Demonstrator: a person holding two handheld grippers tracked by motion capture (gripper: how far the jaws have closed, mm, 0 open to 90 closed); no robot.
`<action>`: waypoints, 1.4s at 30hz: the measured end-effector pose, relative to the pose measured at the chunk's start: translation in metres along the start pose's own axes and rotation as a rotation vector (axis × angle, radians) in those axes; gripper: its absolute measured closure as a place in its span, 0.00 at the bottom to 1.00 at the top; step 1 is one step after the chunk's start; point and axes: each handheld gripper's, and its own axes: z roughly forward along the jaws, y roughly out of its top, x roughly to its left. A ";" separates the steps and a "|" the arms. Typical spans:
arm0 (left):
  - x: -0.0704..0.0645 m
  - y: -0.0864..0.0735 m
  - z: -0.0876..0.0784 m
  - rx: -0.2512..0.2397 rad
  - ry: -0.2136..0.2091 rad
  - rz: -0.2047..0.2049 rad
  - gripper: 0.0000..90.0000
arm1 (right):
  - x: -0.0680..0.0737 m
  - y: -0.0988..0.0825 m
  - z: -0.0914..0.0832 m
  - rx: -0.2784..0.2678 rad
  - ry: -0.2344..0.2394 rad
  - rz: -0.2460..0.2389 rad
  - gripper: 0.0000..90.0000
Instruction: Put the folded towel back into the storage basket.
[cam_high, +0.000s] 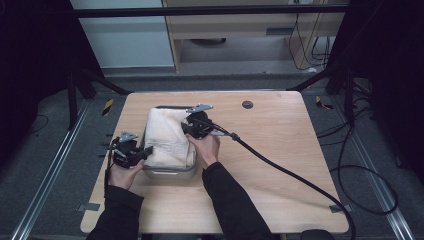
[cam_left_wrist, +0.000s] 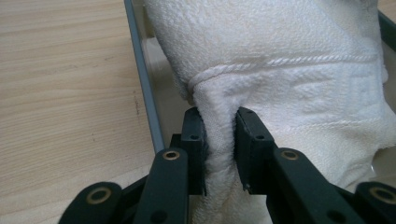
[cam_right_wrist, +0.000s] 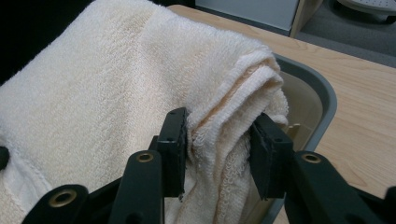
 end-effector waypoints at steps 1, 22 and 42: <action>0.000 0.000 0.000 0.001 0.004 -0.004 0.79 | 0.000 -0.001 0.000 0.002 -0.007 -0.013 0.66; -0.007 0.007 -0.038 -0.206 -0.005 0.023 0.51 | -0.021 0.004 -0.052 -0.115 0.026 -0.043 0.46; -0.013 -0.019 -0.056 -0.272 -0.002 0.086 0.31 | -0.106 -0.082 -0.169 -0.139 0.039 0.056 0.17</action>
